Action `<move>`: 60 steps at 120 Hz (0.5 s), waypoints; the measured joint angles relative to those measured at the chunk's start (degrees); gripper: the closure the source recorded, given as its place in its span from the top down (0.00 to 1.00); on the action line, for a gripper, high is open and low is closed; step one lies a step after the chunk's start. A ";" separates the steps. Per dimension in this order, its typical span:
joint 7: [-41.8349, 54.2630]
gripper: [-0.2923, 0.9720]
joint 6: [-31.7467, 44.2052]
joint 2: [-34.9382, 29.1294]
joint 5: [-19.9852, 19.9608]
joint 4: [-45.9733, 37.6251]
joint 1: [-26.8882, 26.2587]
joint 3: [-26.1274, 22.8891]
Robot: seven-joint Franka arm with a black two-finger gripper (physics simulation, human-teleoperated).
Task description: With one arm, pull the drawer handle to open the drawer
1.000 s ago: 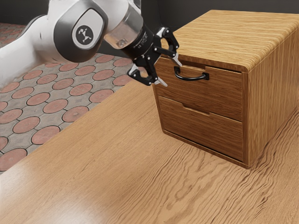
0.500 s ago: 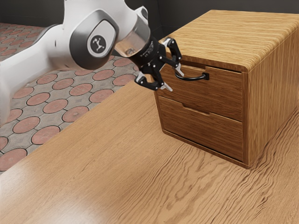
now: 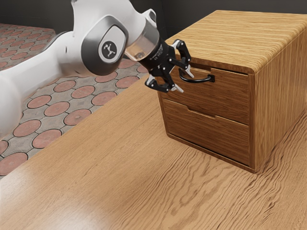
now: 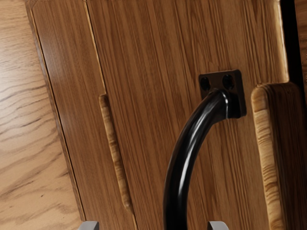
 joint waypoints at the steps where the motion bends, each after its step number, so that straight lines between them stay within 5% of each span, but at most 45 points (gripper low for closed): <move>1: 0.02 0.42 0.04 0.02 -0.01 0.00 0.00 0.00; 60: 1.27 0.34 2.26 0.89 -0.69 -0.23 -0.01 0.02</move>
